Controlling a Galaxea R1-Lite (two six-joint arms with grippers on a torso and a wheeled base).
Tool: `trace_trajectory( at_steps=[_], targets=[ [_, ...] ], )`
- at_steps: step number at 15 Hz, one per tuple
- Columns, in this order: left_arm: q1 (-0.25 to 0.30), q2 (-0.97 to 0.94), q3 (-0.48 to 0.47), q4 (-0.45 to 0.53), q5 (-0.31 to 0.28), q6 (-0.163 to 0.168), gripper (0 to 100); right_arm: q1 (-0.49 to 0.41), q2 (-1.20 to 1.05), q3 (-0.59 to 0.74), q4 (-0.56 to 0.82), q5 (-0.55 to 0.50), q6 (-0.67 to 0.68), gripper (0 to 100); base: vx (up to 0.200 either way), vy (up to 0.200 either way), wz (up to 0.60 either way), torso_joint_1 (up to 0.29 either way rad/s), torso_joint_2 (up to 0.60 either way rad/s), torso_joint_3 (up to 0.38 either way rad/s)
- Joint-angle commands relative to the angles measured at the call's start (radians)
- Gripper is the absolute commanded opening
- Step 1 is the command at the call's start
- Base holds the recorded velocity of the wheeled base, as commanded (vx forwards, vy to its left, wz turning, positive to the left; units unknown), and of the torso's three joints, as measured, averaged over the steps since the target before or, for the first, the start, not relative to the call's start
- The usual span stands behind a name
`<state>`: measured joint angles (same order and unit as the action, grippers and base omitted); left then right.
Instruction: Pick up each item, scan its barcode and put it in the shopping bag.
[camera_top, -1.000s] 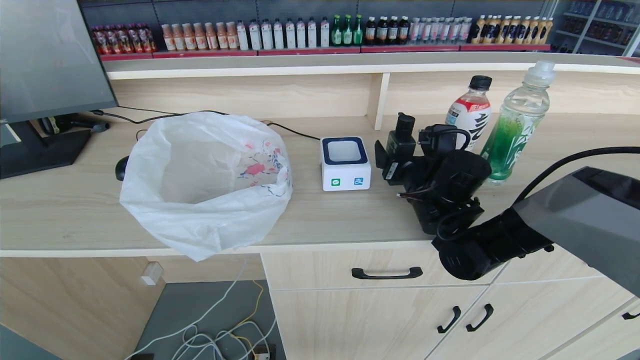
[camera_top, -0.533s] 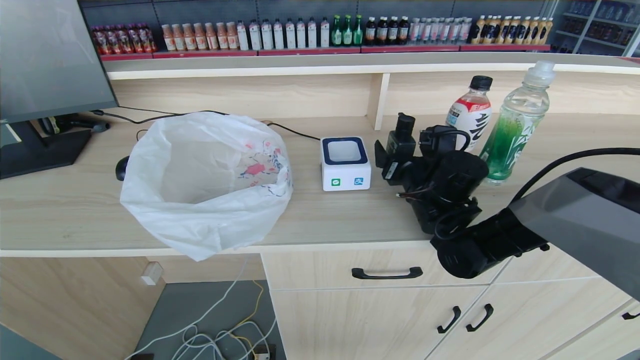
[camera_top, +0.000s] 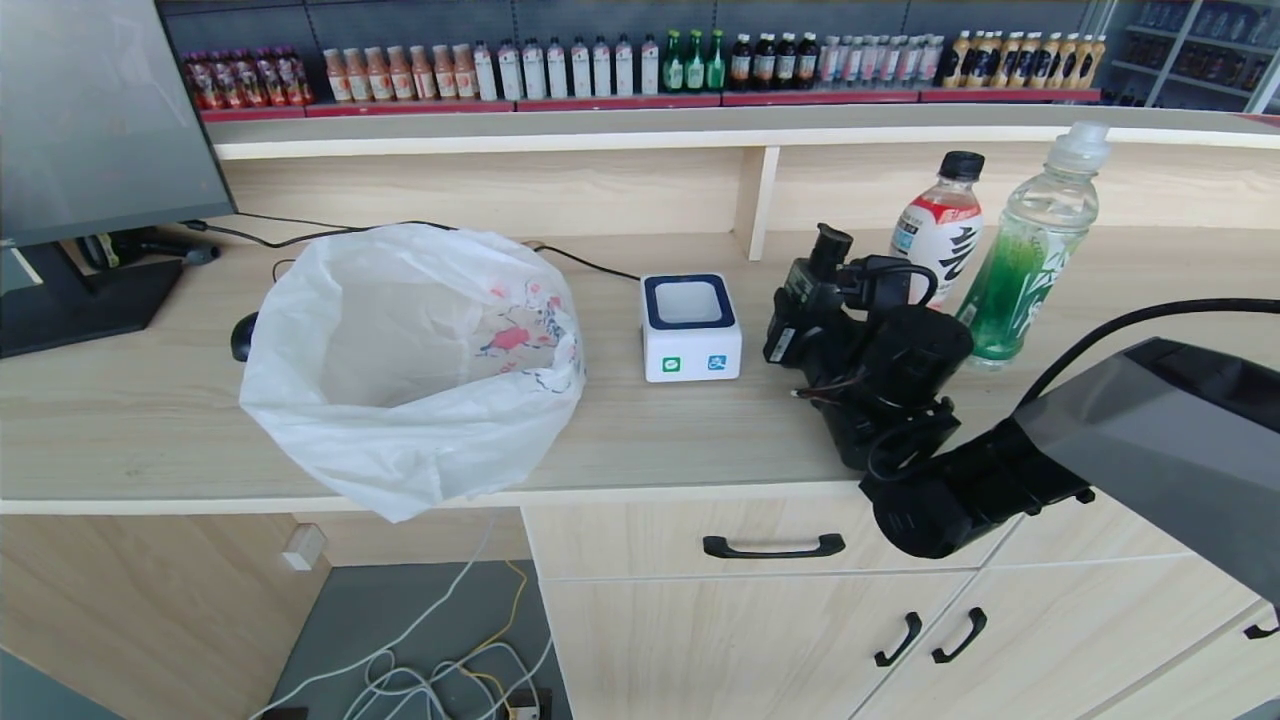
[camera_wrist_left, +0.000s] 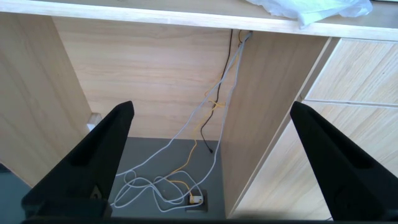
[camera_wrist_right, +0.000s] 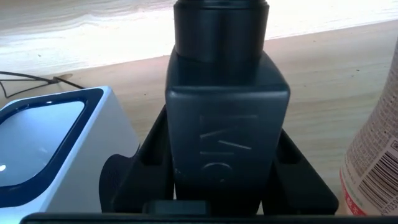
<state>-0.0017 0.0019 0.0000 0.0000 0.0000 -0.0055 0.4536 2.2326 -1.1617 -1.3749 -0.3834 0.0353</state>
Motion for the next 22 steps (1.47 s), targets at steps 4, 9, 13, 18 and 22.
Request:
trace_trajectory(
  at_steps=[4,9,13,18,22],
  targets=[
    [0.000,0.000,0.000,0.000,0.000,-0.001,100,0.000,-0.010,0.000,0.000,0.000,0.000,0,0.000,0.000,0.00,0.000,0.00,0.000],
    [0.000,0.000,0.000,0.000,0.000,-0.001,100,0.010,-0.047,0.004,0.002,0.000,-0.002,0,0.000,0.000,0.00,0.000,0.00,0.000],
    [0.000,0.000,0.000,0.000,0.000,-0.001,100,0.010,-0.082,0.010,0.004,0.000,-0.005,0,0.000,0.000,0.00,0.000,0.00,0.000],
    [0.000,0.000,0.000,0.000,0.000,-0.001,100,0.028,-0.198,0.123,-0.001,-0.005,-0.031,0,0.000,0.000,0.00,0.000,0.00,0.000],
    [0.000,0.000,0.000,0.000,0.000,-0.001,100,0.053,-0.301,0.234,-0.003,-0.009,-0.038,0,0.000,0.000,0.00,0.000,0.00,0.000]
  ],
)
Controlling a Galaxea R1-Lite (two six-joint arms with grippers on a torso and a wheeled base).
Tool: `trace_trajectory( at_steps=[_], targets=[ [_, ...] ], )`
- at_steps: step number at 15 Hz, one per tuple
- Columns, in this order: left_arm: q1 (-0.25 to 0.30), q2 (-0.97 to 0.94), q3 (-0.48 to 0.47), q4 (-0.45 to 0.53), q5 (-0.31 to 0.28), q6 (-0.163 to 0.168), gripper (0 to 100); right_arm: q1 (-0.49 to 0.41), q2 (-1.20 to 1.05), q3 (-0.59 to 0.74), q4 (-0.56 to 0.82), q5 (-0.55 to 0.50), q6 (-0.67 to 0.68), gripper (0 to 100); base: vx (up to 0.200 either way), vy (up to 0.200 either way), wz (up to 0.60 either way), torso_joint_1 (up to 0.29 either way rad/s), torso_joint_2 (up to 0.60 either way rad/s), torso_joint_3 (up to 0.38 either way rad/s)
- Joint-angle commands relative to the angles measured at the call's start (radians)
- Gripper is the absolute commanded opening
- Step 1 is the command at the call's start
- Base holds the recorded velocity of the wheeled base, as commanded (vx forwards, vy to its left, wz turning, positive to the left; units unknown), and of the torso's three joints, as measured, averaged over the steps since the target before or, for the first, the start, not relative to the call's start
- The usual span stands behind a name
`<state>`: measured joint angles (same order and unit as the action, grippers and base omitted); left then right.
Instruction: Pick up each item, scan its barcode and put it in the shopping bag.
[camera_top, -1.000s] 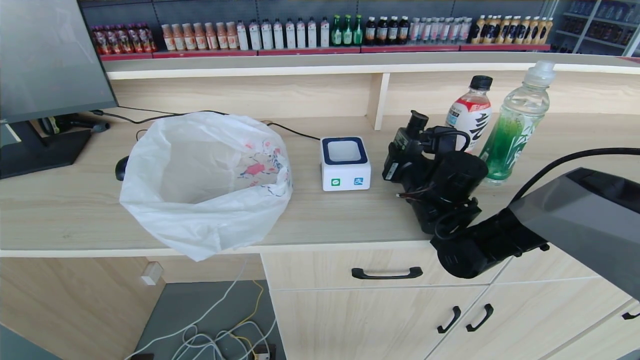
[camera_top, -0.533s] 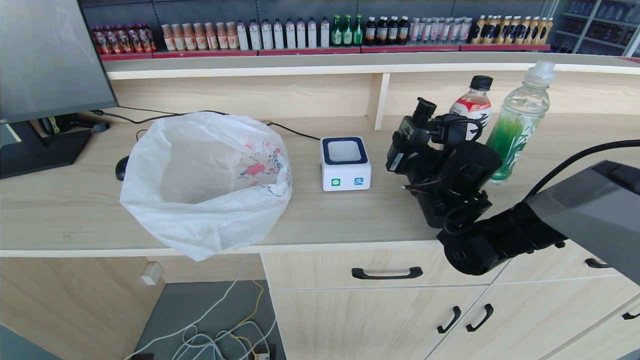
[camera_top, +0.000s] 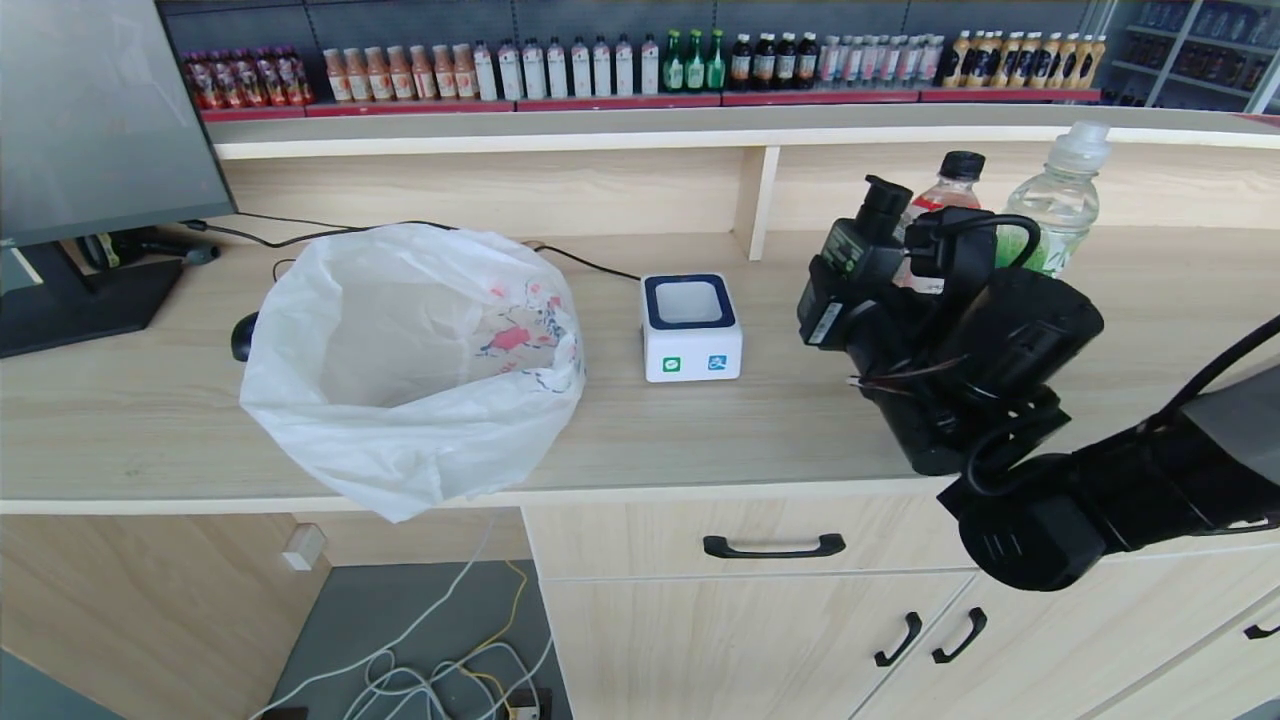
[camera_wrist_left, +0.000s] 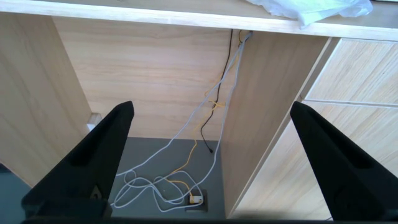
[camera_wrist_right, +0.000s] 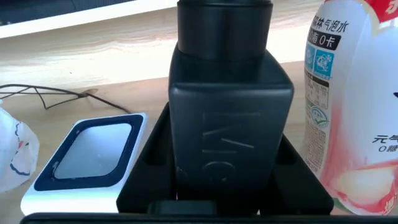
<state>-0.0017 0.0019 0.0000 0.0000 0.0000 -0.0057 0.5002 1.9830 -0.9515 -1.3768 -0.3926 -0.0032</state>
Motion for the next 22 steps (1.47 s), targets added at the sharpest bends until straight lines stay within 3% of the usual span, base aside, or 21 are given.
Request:
trace_trajectory(
  at_steps=[1,6,11,14,19,22],
  targets=[
    [0.000,0.000,0.000,0.000,0.000,0.000,100,0.026,-0.112,0.083,-0.001,0.001,-0.014,0,0.000,0.000,0.00,0.000,0.00,0.000],
    [0.000,0.000,0.000,0.000,0.000,0.000,100,0.133,-0.213,0.227,-0.005,-0.009,-0.038,0,0.000,0.000,0.00,0.000,0.00,0.000],
    [0.000,0.000,0.000,0.000,0.000,0.000,100,0.184,-0.303,0.497,-0.171,-0.003,-0.057,0,0.000,0.000,0.00,0.000,0.00,0.000],
    [0.000,0.000,0.000,0.000,0.000,0.000,100,0.235,-0.392,0.662,-0.194,0.004,-0.054,0,0.000,0.000,0.00,0.000,0.00,0.000],
    [0.000,0.000,0.000,0.000,0.000,0.000,100,0.273,-0.458,0.674,-0.194,0.057,-0.046,0,0.000,0.000,0.00,0.000,0.00,0.000],
    [0.000,0.000,0.000,0.000,0.000,0.000,100,0.273,-0.469,0.665,-0.194,0.146,-0.024,0,0.000,0.000,0.00,0.000,0.00,0.000]
  ],
)
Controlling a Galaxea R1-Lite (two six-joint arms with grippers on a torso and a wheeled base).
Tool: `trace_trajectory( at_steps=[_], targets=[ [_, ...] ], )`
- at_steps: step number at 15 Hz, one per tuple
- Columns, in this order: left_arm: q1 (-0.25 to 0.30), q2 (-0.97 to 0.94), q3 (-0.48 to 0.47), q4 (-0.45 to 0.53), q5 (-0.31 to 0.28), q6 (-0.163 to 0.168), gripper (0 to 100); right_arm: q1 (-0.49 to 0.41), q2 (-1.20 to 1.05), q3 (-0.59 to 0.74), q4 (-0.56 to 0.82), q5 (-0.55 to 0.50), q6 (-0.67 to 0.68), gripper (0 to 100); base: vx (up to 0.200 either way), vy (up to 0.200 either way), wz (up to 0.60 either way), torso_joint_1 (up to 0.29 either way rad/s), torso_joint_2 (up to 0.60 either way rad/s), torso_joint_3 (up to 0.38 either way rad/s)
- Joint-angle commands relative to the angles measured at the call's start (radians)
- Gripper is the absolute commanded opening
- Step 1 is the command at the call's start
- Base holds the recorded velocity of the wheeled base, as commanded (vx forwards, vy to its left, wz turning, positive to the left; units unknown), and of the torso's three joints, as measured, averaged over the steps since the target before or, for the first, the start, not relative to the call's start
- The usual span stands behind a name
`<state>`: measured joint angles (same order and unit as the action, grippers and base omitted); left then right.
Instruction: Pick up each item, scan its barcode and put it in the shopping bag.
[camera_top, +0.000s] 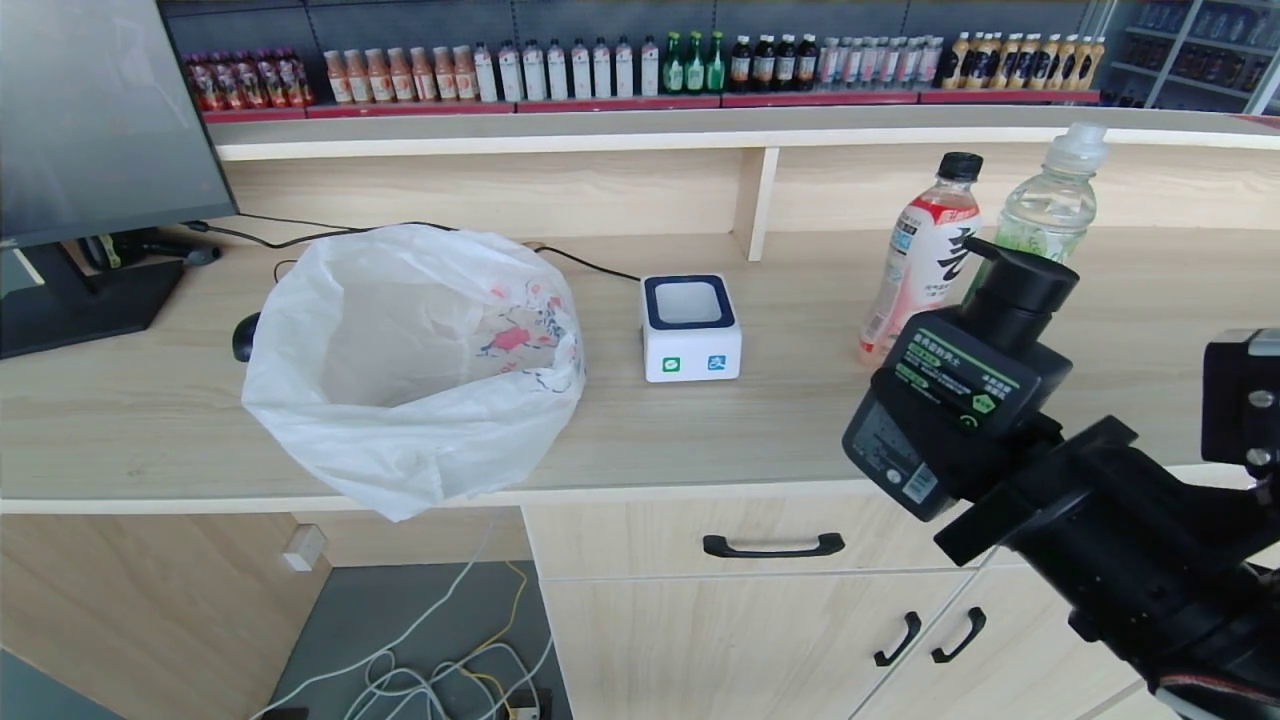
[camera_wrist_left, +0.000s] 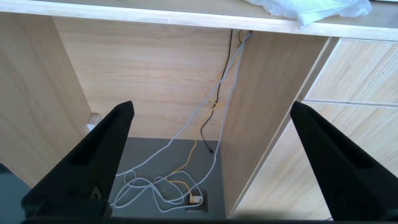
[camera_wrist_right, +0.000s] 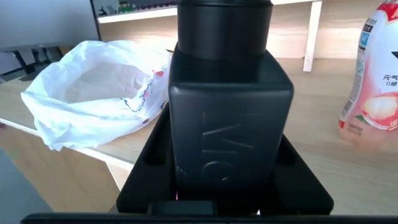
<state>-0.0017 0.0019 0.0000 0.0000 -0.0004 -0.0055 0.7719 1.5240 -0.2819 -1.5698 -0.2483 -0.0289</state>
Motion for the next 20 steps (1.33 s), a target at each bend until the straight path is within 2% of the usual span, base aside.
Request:
trace_trajectory(
  at_steps=[1,7,11,17,20],
  targets=[
    [0.000,0.000,0.000,0.000,0.000,-0.001,100,0.001,-0.008,-0.010,-0.001,0.035,0.015,0,0.000,0.000,0.00,0.000,0.00,0.000],
    [0.000,0.000,0.000,0.000,-0.001,-0.001,100,0.001,-0.007,-0.086,-0.001,0.211,0.167,0,0.000,0.000,0.00,0.000,0.00,0.000],
    [0.000,0.000,0.000,0.000,0.000,-0.001,100,0.001,-0.002,-0.137,-0.001,0.405,0.248,0,0.000,0.000,0.00,0.000,0.00,0.000],
    [0.000,0.000,0.000,0.000,0.000,-0.001,100,0.006,-0.005,-0.177,-0.001,0.420,0.417,0,0.000,0.000,0.00,0.000,0.00,0.000],
    [0.000,0.000,0.000,0.000,0.000,-0.001,100,0.081,-0.012,-0.195,-0.001,0.425,0.463,0,0.000,0.000,0.00,0.000,0.00,0.000]
  ],
)
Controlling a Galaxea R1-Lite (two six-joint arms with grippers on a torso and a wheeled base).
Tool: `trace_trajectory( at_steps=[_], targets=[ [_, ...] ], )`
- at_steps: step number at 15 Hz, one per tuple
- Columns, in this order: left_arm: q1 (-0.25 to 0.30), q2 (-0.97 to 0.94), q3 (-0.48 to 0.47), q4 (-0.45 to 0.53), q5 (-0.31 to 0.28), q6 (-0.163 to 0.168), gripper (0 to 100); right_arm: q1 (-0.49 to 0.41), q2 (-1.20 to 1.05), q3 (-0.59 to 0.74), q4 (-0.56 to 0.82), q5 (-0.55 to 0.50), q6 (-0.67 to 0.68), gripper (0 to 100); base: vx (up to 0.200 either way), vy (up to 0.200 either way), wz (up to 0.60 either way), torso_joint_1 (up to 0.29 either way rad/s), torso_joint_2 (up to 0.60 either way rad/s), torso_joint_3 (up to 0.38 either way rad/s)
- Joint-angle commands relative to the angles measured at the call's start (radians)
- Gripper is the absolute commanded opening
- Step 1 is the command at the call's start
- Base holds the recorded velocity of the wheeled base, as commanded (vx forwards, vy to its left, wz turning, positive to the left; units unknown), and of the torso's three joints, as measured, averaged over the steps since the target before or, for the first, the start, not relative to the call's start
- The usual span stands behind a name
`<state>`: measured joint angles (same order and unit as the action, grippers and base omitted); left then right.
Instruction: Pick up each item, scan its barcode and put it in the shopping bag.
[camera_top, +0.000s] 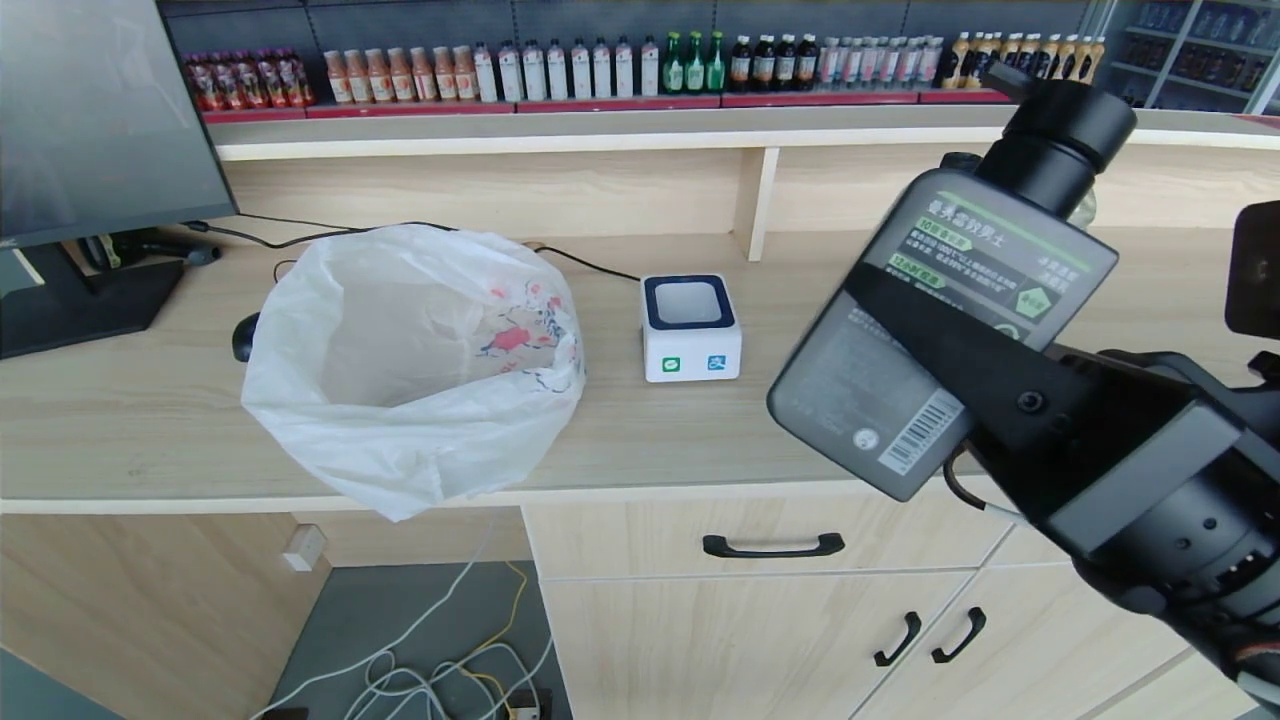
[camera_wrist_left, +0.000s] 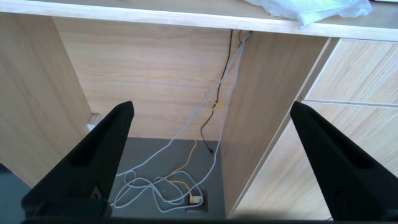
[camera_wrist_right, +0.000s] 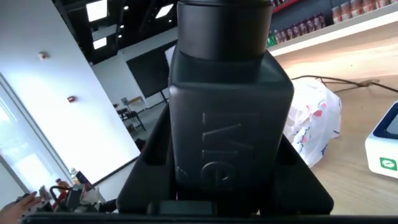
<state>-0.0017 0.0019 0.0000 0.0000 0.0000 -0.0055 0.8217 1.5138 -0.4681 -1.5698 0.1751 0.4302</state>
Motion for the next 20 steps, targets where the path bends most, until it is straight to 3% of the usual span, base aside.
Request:
trace_trajectory(
  at_steps=[1,3,20],
  targets=[
    [0.000,0.000,0.000,0.000,0.000,-0.001,100,0.051,-0.001,-0.018,-0.001,0.001,0.004,0,0.000,0.000,0.00,0.000,0.00,0.000],
    [0.000,0.000,0.000,0.000,0.000,-0.001,100,0.106,0.006,-0.050,-0.001,0.001,0.004,0,0.000,0.000,0.00,0.000,0.00,0.000],
    [0.000,0.000,0.000,0.000,0.000,-0.001,100,0.109,0.016,-0.055,-0.001,0.001,0.025,0,0.000,0.000,0.00,0.000,0.00,0.000]
  ],
)
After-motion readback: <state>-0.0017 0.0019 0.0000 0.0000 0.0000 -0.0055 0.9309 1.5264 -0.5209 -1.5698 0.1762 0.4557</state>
